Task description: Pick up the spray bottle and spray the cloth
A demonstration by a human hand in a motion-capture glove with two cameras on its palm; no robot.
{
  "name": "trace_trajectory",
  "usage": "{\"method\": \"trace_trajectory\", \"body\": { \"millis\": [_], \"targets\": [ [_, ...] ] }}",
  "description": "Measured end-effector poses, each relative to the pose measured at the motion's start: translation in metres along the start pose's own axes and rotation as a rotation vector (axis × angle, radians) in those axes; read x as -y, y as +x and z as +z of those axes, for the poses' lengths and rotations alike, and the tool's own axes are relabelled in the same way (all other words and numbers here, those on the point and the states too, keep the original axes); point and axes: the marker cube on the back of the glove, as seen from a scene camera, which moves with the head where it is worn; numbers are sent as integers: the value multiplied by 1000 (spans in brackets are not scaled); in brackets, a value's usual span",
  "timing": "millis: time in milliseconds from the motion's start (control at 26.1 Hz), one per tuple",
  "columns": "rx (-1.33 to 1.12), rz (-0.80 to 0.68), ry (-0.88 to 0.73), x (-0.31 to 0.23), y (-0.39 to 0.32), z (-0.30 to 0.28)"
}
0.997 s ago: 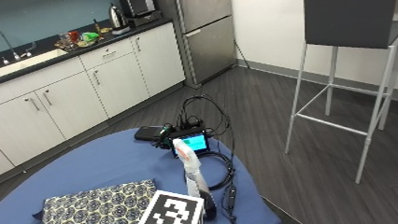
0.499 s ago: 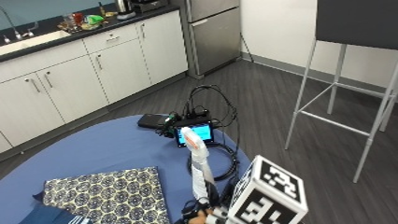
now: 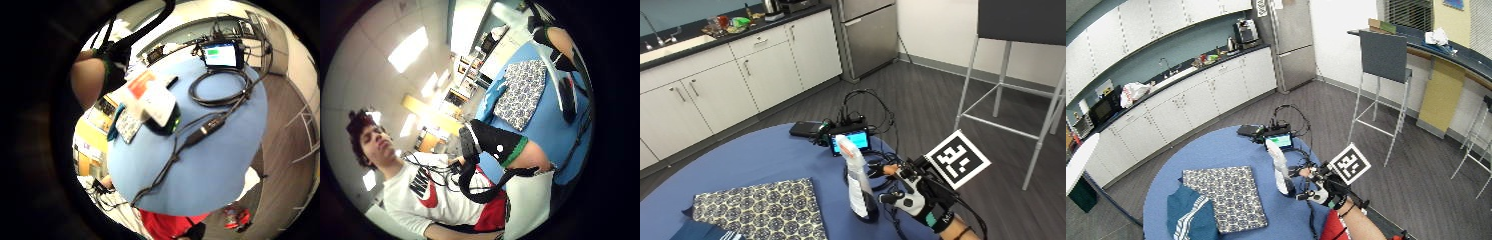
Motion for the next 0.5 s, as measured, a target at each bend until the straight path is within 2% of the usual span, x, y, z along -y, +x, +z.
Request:
{"method": "trace_trajectory", "body": {
  "millis": [192,345,499],
  "targets": [
    [173,136,-34,23,30,15],
    [282,146,-92,40,40,34],
    [349,155,-78,46,45,45]
  ]
}}
